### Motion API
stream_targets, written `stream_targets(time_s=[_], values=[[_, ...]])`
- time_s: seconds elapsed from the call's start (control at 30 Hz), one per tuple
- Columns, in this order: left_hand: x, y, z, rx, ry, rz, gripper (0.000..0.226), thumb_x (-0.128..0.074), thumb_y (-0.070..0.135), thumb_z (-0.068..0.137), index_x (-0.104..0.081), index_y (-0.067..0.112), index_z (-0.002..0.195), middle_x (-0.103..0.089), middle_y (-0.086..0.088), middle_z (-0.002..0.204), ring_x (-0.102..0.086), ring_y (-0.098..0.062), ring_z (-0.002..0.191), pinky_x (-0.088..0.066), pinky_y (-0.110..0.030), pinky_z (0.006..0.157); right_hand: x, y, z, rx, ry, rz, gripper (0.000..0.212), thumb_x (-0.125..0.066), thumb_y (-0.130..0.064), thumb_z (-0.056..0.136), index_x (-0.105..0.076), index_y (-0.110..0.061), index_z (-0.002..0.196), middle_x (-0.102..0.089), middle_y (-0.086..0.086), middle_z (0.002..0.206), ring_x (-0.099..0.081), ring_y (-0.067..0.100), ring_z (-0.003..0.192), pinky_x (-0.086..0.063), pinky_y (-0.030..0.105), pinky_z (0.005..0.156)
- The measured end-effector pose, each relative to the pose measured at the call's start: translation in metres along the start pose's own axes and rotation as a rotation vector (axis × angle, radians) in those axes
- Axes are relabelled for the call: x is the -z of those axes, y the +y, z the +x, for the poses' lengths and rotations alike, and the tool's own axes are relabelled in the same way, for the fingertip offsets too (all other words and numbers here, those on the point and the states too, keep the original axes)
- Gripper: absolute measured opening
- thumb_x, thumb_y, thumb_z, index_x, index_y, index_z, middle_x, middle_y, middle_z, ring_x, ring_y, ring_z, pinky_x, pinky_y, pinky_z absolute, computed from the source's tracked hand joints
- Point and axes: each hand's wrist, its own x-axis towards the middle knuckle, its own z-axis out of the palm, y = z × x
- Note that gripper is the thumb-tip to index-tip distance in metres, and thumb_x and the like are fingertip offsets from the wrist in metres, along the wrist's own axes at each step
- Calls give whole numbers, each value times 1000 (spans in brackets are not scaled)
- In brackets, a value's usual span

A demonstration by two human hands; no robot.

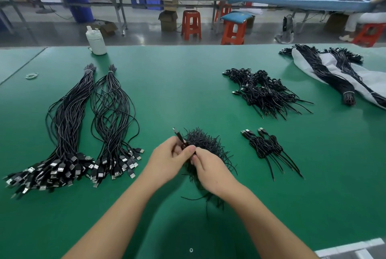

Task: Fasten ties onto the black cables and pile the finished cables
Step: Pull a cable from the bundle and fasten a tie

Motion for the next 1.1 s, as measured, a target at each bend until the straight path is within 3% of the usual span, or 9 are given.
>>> stream_targets(time_s=[0.07, 0.13, 0.23, 0.53, 0.7, 0.77, 0.87, 1.0, 1.1], values=[[-5, -14, -7, -8, -149, -62, 14, -69, 35, 90, -60, 24, 93, -54, 10, 74, -45, -9, 64, -40, -28, 63, 1, 8, 2, -72, 29, 58, 27, -35, -30, 106, -45, -20, 83, -54, -4, 81, -52, 19, 78, -42, 38, 73], [-16, -36, -16, -109, -279, 244, 18, -70, 40, 88, -61, 28, 98, -58, 11, 91, -51, -6, 82, -44, -28, 80, 4, 14, 3, -157, 41, 157, 30, -34, -31, 106, -46, -18, 81, -51, -5, 75, -49, 16, 72, -40, 36, 71], [-34, -67, -27, -198, -359, 642, 31, -62, 56, 87, -58, 35, 110, -48, 11, 109, -42, -12, 106, -34, -31, 98, 5, 22, 2, -242, 87, 261, 32, -33, -32, 105, -47, -14, 82, -47, -4, 72, -44, 14, 68, -39, 35, 69], [-48, -90, -41, -293, -282, 661, 11, -48, 36, 101, -54, 28, 95, -41, 12, 103, -33, -12, 98, -33, -27, 88, -3, 27, -1, -215, 106, 283, 35, -30, -34, 106, -40, -15, 79, -41, -3, 73, -38, 13, 67, -35, 34, 66], [-10, -88, -24, -121, -275, 716, 15, -55, 35, 98, -49, 34, 84, -57, 16, 92, -51, -11, 89, -38, -29, 85, -3, 31, -1, -209, 51, 341, 35, -30, -34, 106, -49, -18, 82, -52, -3, 69, -47, 12, 53, -46, 26, 56], [6, -87, -17, 8, -211, 672, 8, -58, 30, 97, -56, 32, 89, -61, 14, 95, -58, -13, 94, -44, -31, 86, -6, 29, -1, -200, -5, 391, 33, -31, -36, 106, -47, -19, 82, -51, -9, 65, -43, 7, 46, -44, 22, 48], [16, -82, -9, 125, -40, 508, 9, -62, 25, 96, -69, 24, 101, -66, 9, 101, -61, -13, 97, -47, -29, 89, -12, 22, -3, -131, -97, 344, 33, -32, -42, 105, -47, -24, 82, -53, -19, 61, -42, -4, 54, -38, 20, 56], [10, -54, -12, 151, 54, -31, 11, -69, 15, 92, -74, 22, 86, -69, 16, 73, -58, 1, 70, -41, -12, 64, -23, 11, -3, -60, -175, 262, 30, -33, -35, 106, -48, -23, 83, -49, -6, 79, -44, 9, 74, -42, 34, 75], [1, -39, -21, 122, 26, -154, 11, -68, 12, 92, -76, 14, 85, -57, 16, 54, -42, 1, 52, -32, -14, 52, -29, 7, -4, -95, -192, 209, 26, -32, -34, 107, -54, -22, 99, -59, -5, 95, -53, 14, 90, -42, 33, 86]])
